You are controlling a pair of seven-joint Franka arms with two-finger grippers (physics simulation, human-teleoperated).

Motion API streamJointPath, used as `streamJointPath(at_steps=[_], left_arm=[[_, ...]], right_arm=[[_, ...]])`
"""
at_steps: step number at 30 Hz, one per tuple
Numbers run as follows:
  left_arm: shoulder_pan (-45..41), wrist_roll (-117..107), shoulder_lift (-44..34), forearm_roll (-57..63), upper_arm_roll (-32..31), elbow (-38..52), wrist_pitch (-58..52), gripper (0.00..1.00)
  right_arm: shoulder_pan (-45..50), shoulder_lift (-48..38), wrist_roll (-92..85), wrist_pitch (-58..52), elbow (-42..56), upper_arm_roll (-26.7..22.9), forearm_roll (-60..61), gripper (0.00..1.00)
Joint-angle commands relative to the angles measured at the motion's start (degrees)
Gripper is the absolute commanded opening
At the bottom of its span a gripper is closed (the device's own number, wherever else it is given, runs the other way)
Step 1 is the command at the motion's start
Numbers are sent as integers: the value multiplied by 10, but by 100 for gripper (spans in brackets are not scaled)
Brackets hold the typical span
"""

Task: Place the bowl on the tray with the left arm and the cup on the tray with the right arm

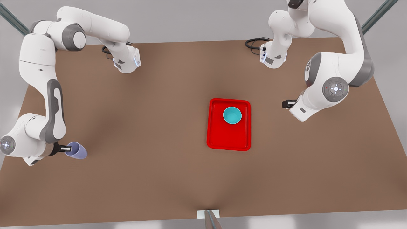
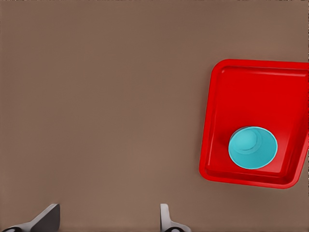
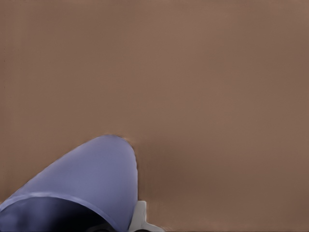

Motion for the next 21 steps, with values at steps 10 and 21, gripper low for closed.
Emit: streamJointPath(at_steps=[10,21], left_arm=[[0,0,0,0,0,1,0,100],[0,2,-7,-7,-1,2,7,100]], right_arm=[[229,-94,137,-100,-24,-66,68,21],[337,-29,241,-192,113,-28,137,21]])
